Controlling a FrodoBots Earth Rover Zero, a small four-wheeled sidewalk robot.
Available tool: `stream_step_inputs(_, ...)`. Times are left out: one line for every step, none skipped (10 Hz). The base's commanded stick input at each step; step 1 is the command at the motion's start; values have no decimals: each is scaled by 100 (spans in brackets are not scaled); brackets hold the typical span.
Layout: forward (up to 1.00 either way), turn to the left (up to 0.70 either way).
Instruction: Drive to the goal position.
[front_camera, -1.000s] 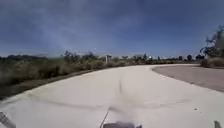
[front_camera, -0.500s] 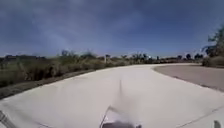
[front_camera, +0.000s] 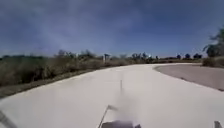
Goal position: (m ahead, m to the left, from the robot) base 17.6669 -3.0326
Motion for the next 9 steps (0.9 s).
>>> stream_step_inputs(85,0)
stream_step_inputs(85,0)
stream_step_inputs(85,0)
stream_step_inputs(85,0)
stream_step_inputs(85,0)
stream_step_inputs(85,0)
stream_step_inputs(85,0)
stream_step_inputs(85,0)
stream_step_inputs(85,0)
